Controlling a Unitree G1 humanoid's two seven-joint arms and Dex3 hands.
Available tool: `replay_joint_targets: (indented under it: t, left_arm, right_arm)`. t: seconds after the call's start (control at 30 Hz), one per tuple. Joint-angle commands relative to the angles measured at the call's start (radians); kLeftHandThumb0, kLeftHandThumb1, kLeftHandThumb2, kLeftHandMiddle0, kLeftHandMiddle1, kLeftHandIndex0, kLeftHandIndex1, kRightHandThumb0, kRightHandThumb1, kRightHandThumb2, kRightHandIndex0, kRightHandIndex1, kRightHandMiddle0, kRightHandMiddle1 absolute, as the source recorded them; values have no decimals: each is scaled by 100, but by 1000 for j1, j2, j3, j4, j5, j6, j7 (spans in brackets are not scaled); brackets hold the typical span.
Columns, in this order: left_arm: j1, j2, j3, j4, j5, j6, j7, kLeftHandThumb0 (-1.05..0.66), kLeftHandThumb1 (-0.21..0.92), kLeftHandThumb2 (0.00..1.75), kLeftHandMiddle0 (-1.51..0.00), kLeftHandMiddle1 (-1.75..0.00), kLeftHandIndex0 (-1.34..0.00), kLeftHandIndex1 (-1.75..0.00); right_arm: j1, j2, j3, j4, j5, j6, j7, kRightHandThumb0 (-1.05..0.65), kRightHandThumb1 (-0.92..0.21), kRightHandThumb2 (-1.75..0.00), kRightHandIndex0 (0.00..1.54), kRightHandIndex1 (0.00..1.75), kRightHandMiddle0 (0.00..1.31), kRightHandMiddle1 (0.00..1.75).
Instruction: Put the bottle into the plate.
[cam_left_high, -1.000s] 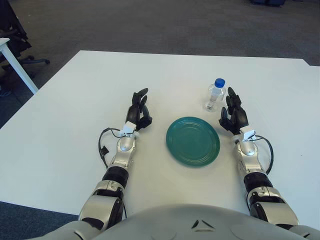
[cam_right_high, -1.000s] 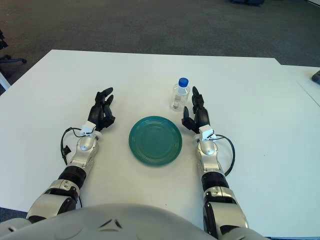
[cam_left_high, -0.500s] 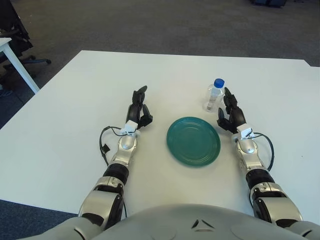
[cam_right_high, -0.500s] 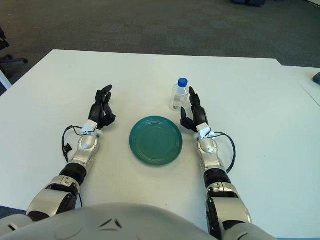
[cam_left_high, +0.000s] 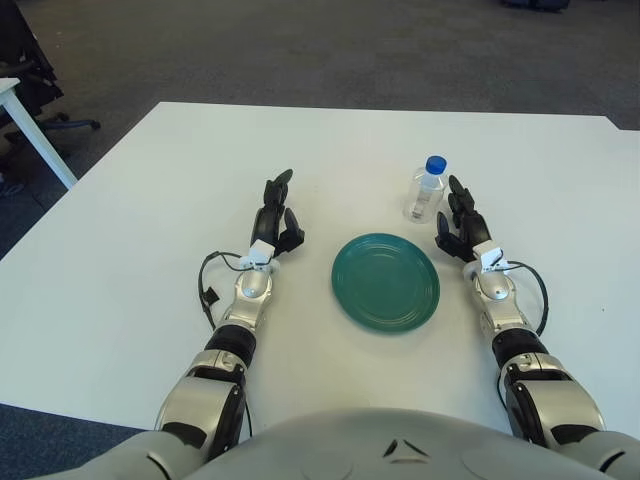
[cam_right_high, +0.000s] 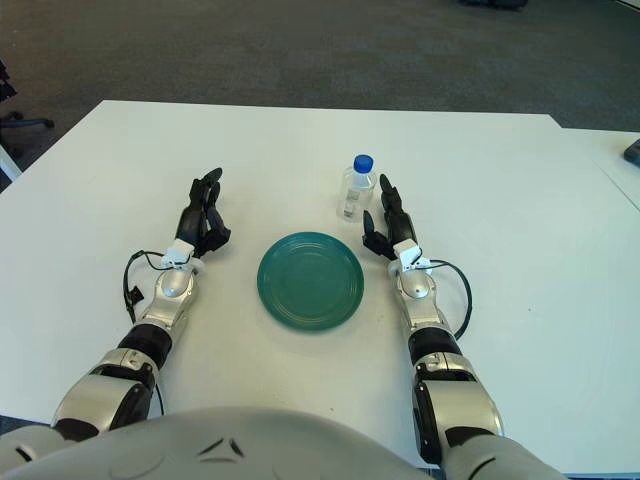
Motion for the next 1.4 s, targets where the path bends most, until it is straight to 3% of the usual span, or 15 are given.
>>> replay_joint_targets:
  t: [0.0, 0.4, 0.6, 1.17, 1.37]
  left_arm:
    - [147, 5, -11, 129, 24, -25, -3, -105, 92, 118, -19, 0, 0, -47]
    - [149, 1, -16, 143, 31, -49, 5, -105, 92, 118, -21, -1, 0, -48]
    - [154, -4, -16, 140, 33, -53, 14, -105, 92, 117, -22, -2, 0, -50]
    - [164, -4, -27, 128, 54, -57, 45, -105, 92, 117, -23, -1, 0, -51]
    - [161, -4, -31, 132, 55, -54, 39, -105, 92, 117, -23, -1, 0, -49]
  right_arm:
    - [50, 28, 6, 36, 12, 31, 20, -105, -92, -82, 0, 0, 0, 0]
    - [-6, 43, 0, 77, 39, 24, 53, -105, -92, -76, 0, 0, 0, 0]
    - [-73, 42, -9, 109, 47, 48, 63, -105, -92, -72, 0, 0, 0, 0]
    - [-177, 29, -9, 176, 34, 144, 96, -105, -92, -73, 0, 0, 0, 0]
    - [-200, 32, -4, 186, 28, 130, 101, -105, -92, -72, 0, 0, 0, 0]
